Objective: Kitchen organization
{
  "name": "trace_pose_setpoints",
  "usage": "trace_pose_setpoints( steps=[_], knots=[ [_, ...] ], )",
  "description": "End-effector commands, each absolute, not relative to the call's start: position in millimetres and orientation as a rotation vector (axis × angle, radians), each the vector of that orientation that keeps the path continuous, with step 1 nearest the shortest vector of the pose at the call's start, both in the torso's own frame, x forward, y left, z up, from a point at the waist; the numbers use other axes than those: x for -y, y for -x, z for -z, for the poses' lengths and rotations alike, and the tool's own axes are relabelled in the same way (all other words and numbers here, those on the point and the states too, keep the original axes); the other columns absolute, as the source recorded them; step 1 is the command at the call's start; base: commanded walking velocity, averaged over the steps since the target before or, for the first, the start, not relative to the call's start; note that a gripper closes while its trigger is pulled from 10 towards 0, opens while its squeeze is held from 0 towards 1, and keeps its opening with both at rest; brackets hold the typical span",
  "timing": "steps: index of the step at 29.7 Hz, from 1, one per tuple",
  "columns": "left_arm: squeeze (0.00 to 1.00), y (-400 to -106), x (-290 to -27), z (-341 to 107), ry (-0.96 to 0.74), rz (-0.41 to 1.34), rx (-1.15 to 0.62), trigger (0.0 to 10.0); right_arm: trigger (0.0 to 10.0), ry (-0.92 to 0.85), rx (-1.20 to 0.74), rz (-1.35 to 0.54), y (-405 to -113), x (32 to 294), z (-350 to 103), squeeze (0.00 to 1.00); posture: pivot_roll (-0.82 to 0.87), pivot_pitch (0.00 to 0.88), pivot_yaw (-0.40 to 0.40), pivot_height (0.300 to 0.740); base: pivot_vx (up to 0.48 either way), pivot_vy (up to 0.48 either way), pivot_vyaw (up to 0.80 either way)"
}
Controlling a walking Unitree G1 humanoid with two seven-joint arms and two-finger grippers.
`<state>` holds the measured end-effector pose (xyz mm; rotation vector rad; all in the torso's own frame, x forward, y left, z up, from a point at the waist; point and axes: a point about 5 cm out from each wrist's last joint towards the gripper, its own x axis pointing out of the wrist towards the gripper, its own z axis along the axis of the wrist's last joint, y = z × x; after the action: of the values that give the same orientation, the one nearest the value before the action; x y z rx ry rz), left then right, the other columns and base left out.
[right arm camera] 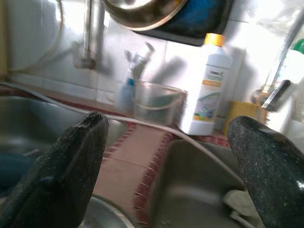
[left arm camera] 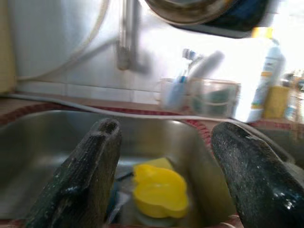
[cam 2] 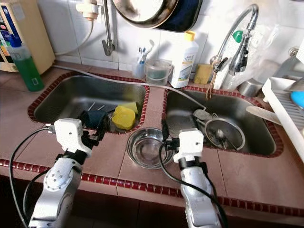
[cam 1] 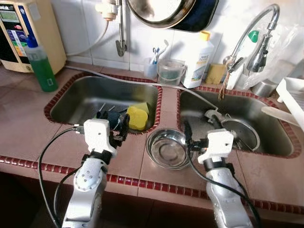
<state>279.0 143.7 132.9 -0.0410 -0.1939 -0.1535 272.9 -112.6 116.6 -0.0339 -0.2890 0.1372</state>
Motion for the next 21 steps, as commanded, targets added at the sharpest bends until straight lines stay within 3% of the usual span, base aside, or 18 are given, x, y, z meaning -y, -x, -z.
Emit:
trace_pose_setpoints(
  steps=[1, 8, 21],
  knots=[
    [0.0, -278.4, -137.3, -134.0, 0.056, 0.175, 0.195, 10.0, 10.0, 0.052, 0.303, -0.13, -274.5, 118.8, -121.1, 0.0, -0.11, 0.0, -0.065, 0.74, 0.0, -0.33, 0.0],
    [0.0, -278.9, -136.2, -134.4, 0.058, 0.176, 0.195, 10.0, 10.0, 0.051, 0.301, -0.134, -274.0, 118.4, -120.9, 0.0, -0.11, 0.0, -0.065, 0.74, 0.0, -0.288, 0.0],
    [0.0, -276.4, -130.9, -134.9, 0.032, 0.25, 0.195, 10.0, 10.0, 0.059, 0.289, -0.146, -273.1, 119.9, -118.7, 0.0, -0.11, 0.0, -0.07, 0.74, 0.0, 0.0, 0.0]
  ],
)
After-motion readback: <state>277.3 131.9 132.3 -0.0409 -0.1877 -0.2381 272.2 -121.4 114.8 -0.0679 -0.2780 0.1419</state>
